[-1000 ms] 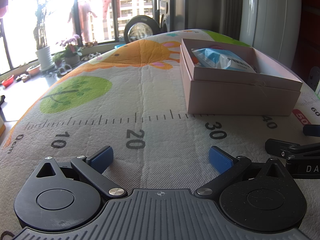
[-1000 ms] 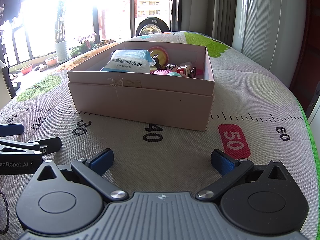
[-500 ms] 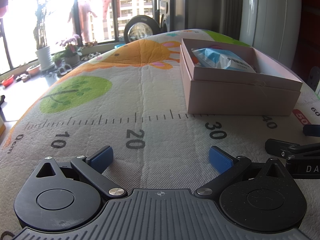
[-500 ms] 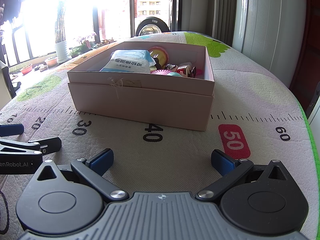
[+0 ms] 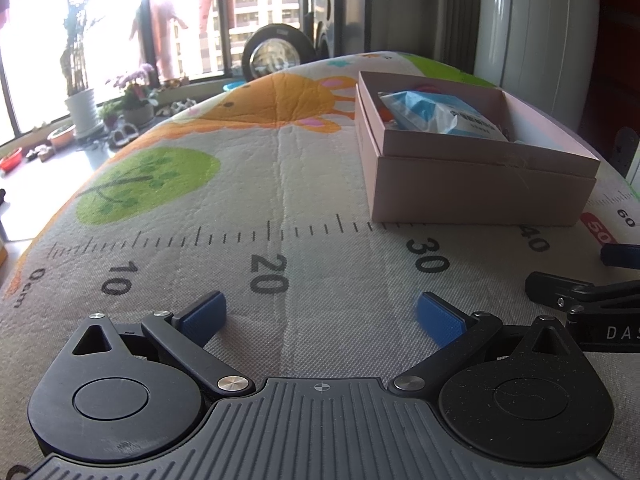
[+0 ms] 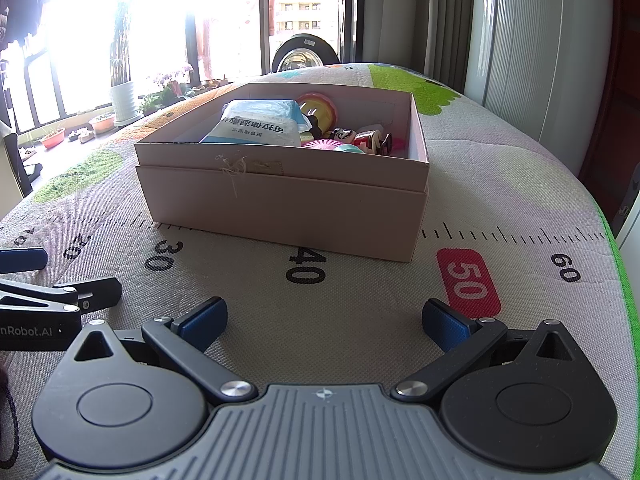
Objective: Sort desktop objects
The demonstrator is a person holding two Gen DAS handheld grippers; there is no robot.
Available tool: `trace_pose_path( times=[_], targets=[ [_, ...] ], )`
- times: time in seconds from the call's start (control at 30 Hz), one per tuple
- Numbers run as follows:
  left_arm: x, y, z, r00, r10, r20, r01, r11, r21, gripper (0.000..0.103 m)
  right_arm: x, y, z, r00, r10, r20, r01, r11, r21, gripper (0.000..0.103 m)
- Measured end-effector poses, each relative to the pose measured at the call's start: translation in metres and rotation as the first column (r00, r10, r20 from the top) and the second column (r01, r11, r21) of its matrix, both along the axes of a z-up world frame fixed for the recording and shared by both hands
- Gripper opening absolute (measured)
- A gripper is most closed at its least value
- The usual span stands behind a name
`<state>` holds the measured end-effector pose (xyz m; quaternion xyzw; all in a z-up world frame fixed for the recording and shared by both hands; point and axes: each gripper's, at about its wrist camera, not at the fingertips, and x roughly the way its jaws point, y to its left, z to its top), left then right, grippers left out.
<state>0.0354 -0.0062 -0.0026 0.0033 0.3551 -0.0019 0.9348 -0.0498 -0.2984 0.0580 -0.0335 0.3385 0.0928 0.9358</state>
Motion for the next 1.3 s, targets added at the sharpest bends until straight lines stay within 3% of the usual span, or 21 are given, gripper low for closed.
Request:
trace_pose_path(
  times=[1.3],
  targets=[
    [-0.0073, -0.0031, -0.0009, 1.0, 0.012, 0.011, -0.012, 1.0, 0.001, 0.103, 0.0, 0.0001, 0.0001, 1.0, 0.0, 0.0, 0.0, 1.0, 0.0, 0.103]
  ],
)
